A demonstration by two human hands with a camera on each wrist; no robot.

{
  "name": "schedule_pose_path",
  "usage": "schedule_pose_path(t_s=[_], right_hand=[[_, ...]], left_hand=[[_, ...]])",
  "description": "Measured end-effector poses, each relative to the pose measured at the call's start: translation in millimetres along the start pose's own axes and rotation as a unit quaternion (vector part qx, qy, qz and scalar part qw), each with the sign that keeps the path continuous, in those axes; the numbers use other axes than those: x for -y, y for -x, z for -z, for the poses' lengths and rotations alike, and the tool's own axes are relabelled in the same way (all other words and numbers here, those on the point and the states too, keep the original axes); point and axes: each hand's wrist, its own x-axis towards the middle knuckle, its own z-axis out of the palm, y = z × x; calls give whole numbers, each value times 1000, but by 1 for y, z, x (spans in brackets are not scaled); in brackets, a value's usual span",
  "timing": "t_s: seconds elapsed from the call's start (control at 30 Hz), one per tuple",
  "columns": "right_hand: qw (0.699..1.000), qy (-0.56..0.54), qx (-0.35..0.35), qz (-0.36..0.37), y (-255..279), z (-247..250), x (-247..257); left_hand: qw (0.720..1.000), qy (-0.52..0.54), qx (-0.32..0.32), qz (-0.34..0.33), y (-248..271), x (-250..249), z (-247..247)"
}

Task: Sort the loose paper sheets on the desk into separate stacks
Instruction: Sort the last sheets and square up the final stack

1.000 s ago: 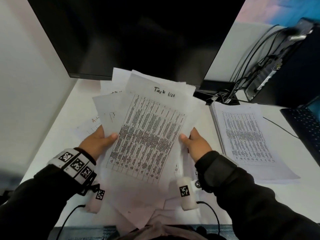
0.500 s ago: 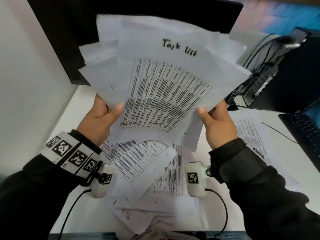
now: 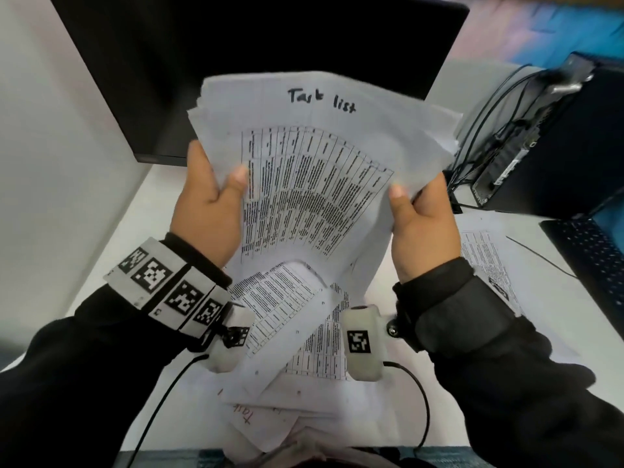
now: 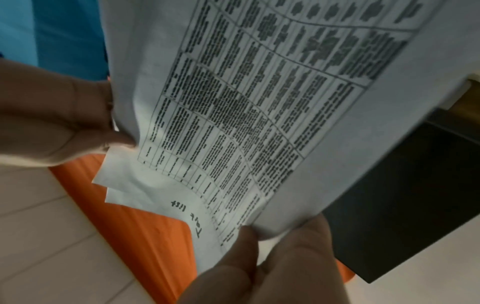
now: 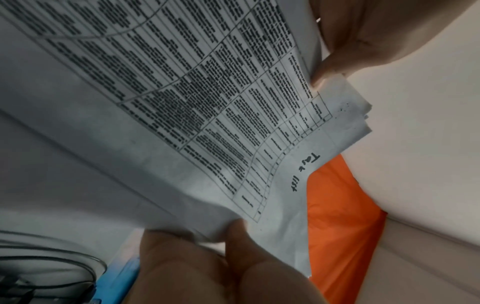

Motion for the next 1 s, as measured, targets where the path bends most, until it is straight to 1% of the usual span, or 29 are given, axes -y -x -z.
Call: schedule_pose_path(t_s=[0.07,0.13,0.33,0.47,0.53,0.6,0.7,0.8,0.9,1.0], right_hand=[[1000,-4,-2,15,2,1,3],[1000,0,1,6,5,2,-3],[998,32,17,-59,8,-1,-27],[996,66,15,-54,1,-4,-29],[996,72,9,-46,-2,-6,-28],[997,62,-6,-38,-3,-6,-27],[999,30,-35,-16,-4,-4,-25],[1000,16,-23,-5,-2,-3,-28],[998,21,13,-51,2,-4,-41],[994,40,31,-94,7,-7,-53]], left_hand=[[999,3,-40,-5,2,-3,3],[998,-1,-56,12,6,2,5],[993,-2,2,118,20,38,2],[986,-24,32,161,26,56,-2],[985,-41,34,166,29,60,-4],[986,-38,18,163,32,57,-6],[987,50,-25,152,29,50,-5],[979,133,-47,146,24,50,-3],[981,123,-42,142,24,48,-7],[979,109,-26,169,30,46,-16]])
